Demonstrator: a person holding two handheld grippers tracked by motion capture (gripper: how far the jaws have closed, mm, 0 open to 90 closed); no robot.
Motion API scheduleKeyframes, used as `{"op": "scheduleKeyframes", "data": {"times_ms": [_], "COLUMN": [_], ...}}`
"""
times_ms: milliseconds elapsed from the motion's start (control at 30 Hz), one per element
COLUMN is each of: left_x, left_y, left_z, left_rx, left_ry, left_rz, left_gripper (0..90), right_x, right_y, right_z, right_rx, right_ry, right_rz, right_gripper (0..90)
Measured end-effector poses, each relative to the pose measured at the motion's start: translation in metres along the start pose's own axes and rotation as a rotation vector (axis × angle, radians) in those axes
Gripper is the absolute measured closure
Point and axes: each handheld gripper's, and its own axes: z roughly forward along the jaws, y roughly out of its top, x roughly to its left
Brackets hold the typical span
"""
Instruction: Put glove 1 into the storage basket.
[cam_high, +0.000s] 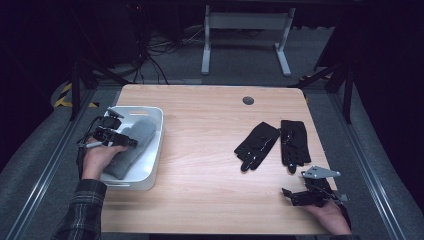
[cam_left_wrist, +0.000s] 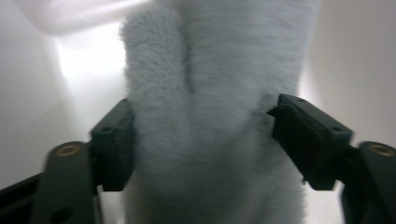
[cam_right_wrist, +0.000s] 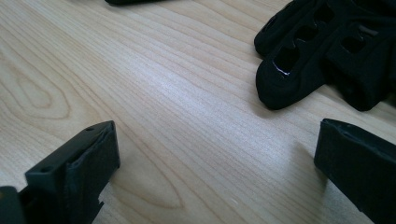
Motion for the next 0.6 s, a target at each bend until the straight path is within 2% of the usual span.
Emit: {"op": "scheduleKeyframes", "data": {"times_ms": [133,367,433,467,533,567,600], "left_x": [-0.002,-0.02,-0.027,-0.027,-0.033,-0.041,-0.041], "left_y": [-0.002,-0.002,-0.001,-0.001,-0.001,0.0,0.0], "left_z": [-0.008,-0.037,-0.044,-0.044,-0.047,-0.049,-0.049], "left_rx": [-0.031,-0.135,-0.162,-0.162,-0.182,-0.189,-0.189], "left_ry": [0.0,-0.012,-0.035,-0.035,-0.058,-0.062,-0.062], "left_rz": [0.016,0.069,0.088,0.088,0.103,0.118,0.118], "left_gripper": [20.8,19.4,19.0,18.9,18.8,18.4,18.3], "right_x": [0.0,0.0,0.0,0.0,0.0,0.0,0.0], "right_y": [0.0,0.0,0.0,0.0,0.0,0.0,0.0], "right_z": [0.0,0.0,0.0,0.0,0.0,0.0,0.0], "right_rx": [0.0,0.0,0.001,0.0,0.001,0.001,0.001], "right_ry": [-0.002,-0.002,-0.003,-0.002,-0.002,-0.002,-0.002], "right_rz": [0.0,0.0,0.0,0.0,0.0,0.0,0.0], "right_gripper": [0.4,0.4,0.4,0.4,0.4,0.4,0.4]}}
